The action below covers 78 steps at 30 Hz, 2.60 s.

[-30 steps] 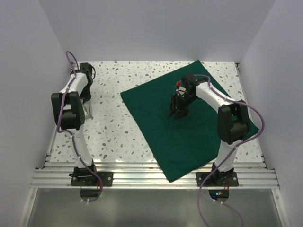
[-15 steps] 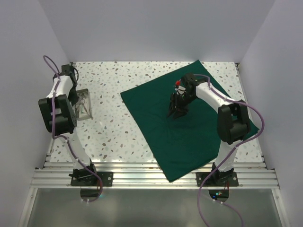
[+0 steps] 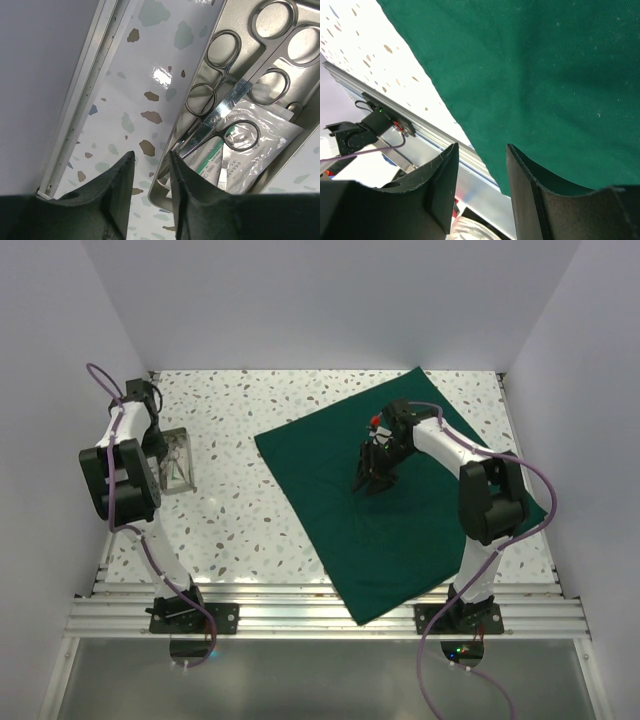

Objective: Prepare the surgical pack

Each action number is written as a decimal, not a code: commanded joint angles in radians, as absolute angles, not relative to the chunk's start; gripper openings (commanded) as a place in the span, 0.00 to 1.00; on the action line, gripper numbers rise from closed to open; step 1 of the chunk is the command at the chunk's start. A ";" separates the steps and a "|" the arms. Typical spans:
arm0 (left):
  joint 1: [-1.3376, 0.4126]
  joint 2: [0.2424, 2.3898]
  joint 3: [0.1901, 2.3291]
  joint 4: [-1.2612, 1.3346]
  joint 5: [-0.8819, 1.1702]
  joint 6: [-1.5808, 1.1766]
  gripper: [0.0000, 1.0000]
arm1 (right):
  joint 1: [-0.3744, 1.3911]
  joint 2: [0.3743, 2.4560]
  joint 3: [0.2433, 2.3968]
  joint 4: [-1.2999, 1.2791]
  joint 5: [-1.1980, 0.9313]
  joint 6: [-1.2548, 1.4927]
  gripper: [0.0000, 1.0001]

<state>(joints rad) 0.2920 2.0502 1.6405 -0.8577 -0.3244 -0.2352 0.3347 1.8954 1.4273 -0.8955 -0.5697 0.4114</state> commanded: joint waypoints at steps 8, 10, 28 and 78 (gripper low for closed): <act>0.295 2.080 1.655 -0.813 -0.270 -0.262 0.40 | 0.336 1.908 1.474 -0.902 -0.601 0.416 0.47; 0.296 2.086 1.648 -0.807 -0.270 -0.265 0.38 | 0.336 1.908 1.480 -0.908 -0.595 0.414 0.47; 0.327 2.141 1.617 -0.772 -0.203 -0.253 0.17 | 0.337 1.924 1.505 -0.945 -0.572 0.413 0.48; -0.460 1.876 1.558 -0.733 0.087 -0.612 0.00 | 0.180 1.799 1.408 -0.945 -0.265 0.515 0.48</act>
<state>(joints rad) -0.3775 1.8061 1.4578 -0.7830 0.0711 -0.5198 0.2420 1.8454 1.3815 -0.9325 -0.3397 0.4824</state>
